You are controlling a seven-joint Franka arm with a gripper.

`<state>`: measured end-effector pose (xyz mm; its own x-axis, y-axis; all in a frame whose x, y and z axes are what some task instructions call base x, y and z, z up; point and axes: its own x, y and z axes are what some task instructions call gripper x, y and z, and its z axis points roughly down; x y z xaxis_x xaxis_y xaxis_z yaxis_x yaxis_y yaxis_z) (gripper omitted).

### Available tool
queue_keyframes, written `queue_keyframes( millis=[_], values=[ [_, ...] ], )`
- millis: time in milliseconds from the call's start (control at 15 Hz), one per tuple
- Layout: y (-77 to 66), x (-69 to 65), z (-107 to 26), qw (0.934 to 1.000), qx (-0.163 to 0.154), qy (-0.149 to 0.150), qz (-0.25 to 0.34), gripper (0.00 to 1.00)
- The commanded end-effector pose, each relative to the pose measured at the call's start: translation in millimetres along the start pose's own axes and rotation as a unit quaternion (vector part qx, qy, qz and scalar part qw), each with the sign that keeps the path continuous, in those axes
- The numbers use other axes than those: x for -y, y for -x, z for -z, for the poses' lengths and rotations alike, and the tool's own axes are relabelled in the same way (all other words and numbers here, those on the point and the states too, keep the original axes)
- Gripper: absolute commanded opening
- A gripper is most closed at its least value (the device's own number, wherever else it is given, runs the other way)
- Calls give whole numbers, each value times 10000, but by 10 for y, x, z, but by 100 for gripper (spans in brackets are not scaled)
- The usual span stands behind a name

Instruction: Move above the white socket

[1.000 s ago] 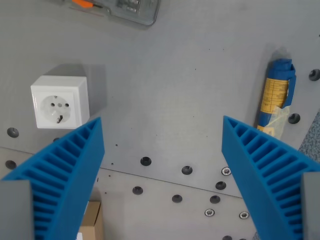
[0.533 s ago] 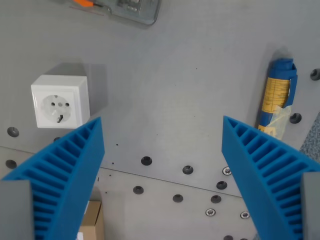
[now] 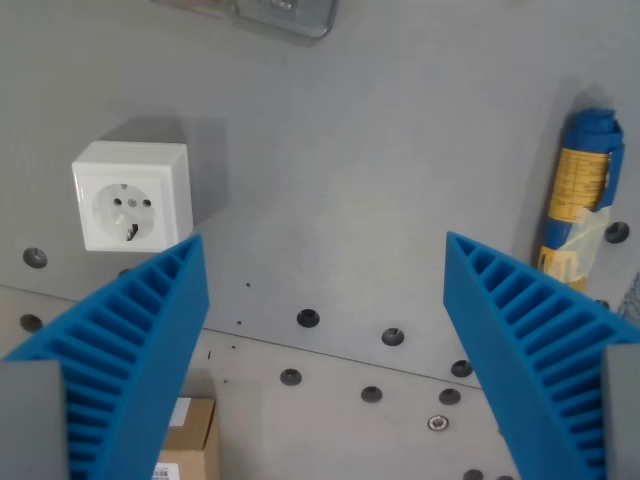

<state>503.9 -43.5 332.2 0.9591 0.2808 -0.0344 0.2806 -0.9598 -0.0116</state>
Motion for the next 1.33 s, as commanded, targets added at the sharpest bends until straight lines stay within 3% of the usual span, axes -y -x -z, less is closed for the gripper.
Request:
queue_keyframes(
  millis=[67,1333],
  values=[
    [73,134,-147,9984,-497,234,-161,100],
    [342,825,-1052,9971,-671,236,-276,100]
  ],
)
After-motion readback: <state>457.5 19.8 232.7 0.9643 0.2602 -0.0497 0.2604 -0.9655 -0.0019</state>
